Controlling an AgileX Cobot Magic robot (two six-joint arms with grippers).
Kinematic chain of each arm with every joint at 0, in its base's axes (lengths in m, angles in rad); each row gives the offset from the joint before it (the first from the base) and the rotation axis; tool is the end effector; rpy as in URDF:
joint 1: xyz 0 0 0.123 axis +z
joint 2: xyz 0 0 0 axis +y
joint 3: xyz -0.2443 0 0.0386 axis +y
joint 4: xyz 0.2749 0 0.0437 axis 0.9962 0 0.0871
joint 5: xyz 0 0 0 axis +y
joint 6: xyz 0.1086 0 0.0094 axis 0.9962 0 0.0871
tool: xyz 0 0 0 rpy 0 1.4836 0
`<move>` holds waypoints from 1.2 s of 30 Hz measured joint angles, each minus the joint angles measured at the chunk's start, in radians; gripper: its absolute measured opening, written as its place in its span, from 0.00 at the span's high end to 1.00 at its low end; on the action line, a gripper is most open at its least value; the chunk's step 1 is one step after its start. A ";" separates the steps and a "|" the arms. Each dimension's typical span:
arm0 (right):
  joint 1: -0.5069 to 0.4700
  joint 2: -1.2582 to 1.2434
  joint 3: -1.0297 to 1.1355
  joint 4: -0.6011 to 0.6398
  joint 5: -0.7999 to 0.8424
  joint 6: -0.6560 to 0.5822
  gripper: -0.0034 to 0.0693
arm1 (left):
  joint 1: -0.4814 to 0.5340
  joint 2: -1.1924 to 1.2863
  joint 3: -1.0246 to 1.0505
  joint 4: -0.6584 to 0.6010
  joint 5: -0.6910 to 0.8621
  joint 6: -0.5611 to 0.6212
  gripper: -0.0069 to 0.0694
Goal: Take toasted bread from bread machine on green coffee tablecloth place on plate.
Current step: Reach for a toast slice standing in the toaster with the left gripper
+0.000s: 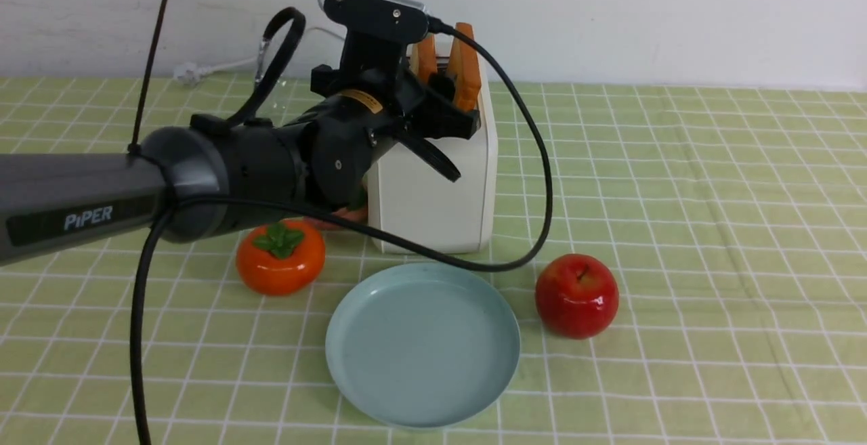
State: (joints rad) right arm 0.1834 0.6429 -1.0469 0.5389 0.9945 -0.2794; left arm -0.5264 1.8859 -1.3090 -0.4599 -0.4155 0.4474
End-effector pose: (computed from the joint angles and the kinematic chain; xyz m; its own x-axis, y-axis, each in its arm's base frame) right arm 0.1414 0.0740 0.4074 -0.4305 -0.0472 -0.9014 -0.5340 0.8185 0.2122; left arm 0.4189 -0.2209 0.2178 -0.0902 0.0773 -0.9929 0.3424 0.9386 0.0420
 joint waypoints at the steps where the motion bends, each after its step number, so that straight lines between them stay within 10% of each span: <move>1: 0.000 0.000 0.000 0.000 0.001 0.000 0.78 | 0.000 0.005 -0.006 0.000 -0.004 0.000 0.36; 11: 0.000 0.000 0.000 0.000 0.002 0.000 0.78 | 0.003 0.097 -0.107 -0.056 -0.008 0.007 0.38; 22: 0.000 0.000 0.000 0.001 0.002 0.000 0.76 | 0.003 0.102 -0.112 -0.154 -0.051 0.117 0.75; 36: 0.000 0.000 0.000 0.001 0.001 0.000 0.83 | 0.004 -0.001 -0.112 -0.170 -0.068 0.134 0.76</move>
State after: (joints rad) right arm 0.1834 0.6429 -1.0469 0.5401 0.9952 -0.2798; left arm -0.5223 1.8851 -1.4211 -0.6303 -0.4834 0.5814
